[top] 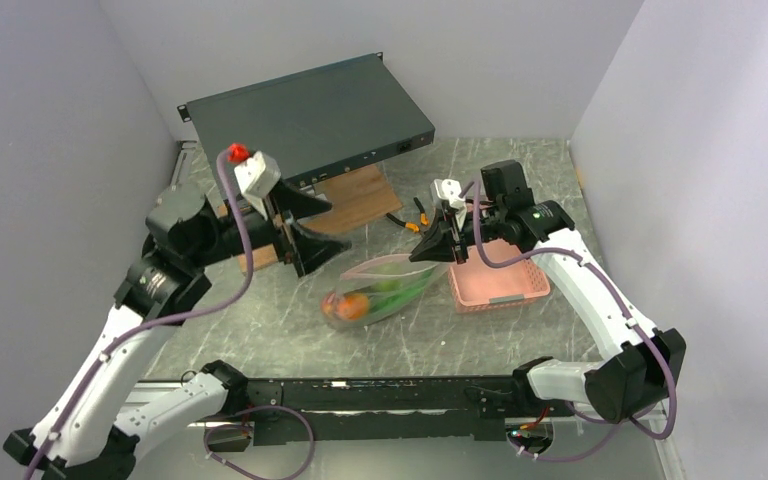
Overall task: Open the zip-top bag and remove the fake food
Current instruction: Open the zipper of the food storage bag at the center of the board.
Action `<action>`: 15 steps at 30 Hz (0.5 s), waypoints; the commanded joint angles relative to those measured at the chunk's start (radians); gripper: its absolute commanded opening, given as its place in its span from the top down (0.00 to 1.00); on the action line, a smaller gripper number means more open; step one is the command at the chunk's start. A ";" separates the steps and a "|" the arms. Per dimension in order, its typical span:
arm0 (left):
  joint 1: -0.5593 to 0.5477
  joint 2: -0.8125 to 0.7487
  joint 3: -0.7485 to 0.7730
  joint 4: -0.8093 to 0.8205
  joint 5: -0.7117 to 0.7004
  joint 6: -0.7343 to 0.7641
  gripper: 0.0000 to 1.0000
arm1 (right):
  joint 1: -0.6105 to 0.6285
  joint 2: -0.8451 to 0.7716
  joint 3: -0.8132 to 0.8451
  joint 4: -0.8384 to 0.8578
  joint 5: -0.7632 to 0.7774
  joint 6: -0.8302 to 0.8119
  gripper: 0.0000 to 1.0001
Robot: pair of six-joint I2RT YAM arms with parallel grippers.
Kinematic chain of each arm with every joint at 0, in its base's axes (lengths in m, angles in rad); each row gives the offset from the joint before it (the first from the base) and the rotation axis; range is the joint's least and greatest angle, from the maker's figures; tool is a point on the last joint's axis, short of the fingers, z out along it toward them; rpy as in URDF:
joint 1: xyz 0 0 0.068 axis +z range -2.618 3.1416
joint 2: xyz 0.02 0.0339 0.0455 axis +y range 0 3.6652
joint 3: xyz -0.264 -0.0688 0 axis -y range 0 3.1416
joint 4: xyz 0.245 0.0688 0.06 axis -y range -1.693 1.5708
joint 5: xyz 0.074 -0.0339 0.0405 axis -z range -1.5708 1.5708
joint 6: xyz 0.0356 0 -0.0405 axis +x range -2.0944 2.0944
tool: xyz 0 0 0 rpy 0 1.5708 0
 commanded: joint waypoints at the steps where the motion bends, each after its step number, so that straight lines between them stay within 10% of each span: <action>1: -0.014 0.183 0.139 -0.167 -0.003 -0.095 0.00 | 0.009 -0.029 0.031 -0.020 -0.055 -0.065 1.00; 15: -0.257 0.616 0.480 -0.531 -0.265 0.138 0.31 | 0.012 -0.046 0.017 -0.026 -0.070 -0.093 1.00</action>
